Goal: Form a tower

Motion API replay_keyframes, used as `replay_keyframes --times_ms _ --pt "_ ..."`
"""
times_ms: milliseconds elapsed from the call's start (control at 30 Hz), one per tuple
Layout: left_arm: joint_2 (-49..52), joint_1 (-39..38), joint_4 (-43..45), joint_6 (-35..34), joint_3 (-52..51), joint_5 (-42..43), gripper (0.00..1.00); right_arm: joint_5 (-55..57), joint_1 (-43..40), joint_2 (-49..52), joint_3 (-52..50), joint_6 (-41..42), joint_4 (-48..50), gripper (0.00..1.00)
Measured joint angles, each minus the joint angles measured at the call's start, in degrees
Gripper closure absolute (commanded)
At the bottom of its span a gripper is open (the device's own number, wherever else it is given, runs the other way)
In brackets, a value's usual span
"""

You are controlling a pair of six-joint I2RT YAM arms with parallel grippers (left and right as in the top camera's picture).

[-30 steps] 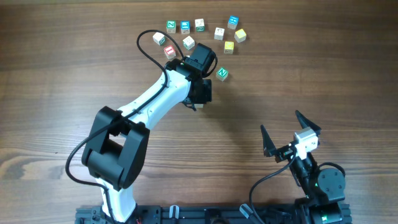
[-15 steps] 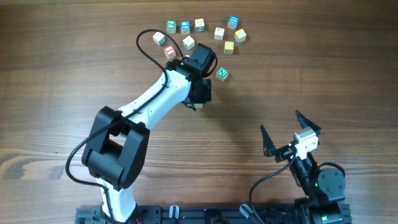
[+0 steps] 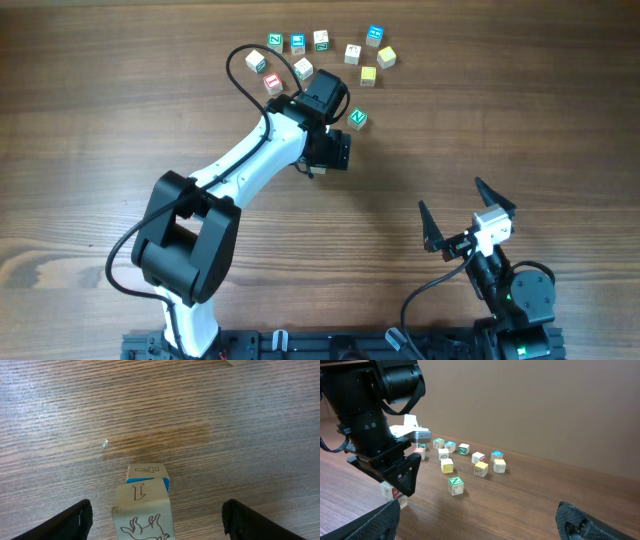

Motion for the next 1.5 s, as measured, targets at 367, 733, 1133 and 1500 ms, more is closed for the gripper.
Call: replay_keyframes --times_ms 367,733,1133,1500 --pt "4.2 0.0 1.9 2.2 0.0 0.1 0.33 0.0 0.0 0.0 0.0 0.0 0.0 0.0" --pt "4.7 0.0 2.4 2.6 0.0 -1.8 0.54 0.0 0.0 0.0 0.0 0.0 0.0 0.0" --pt "4.7 0.0 2.4 2.7 0.0 -1.8 0.55 0.0 0.0 0.0 0.0 0.0 0.0 0.0" --pt "4.7 0.0 4.6 2.7 -1.9 -1.8 0.63 0.0 0.0 0.0 0.0 0.0 0.0 0.0"
